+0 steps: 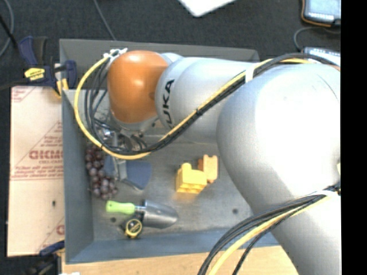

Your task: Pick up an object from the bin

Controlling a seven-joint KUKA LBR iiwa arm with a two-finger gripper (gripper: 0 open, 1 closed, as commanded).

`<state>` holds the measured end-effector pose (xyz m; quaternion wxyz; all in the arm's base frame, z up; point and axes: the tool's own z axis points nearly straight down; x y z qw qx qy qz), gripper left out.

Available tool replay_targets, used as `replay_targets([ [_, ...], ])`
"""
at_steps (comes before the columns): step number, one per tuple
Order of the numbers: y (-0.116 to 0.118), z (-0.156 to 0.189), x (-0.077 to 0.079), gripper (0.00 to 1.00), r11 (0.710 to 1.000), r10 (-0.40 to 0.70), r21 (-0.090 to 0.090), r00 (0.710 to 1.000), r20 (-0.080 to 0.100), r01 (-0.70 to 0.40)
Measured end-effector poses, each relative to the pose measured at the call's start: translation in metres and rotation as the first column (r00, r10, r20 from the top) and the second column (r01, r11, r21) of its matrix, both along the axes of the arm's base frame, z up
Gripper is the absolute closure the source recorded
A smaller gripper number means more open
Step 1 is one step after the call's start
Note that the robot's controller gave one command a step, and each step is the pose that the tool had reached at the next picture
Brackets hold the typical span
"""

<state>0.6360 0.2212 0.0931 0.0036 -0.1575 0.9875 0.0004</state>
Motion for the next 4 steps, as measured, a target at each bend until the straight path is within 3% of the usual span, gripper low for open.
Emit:
replay_targets([
  [1, -0.002, -0.010, -0.006, 0.00, 0.992, -0.123, 0.000, 0.992, -0.001, 0.123],
  [3, -0.005, -0.018, 0.008, 0.00, 0.981, -0.196, 0.000, 0.981, 0.003, 0.196],
  [4, -0.016, -0.020, -0.009, 1.00, 0.975, -0.222, 0.005, 0.975, 0.009, 0.222],
])
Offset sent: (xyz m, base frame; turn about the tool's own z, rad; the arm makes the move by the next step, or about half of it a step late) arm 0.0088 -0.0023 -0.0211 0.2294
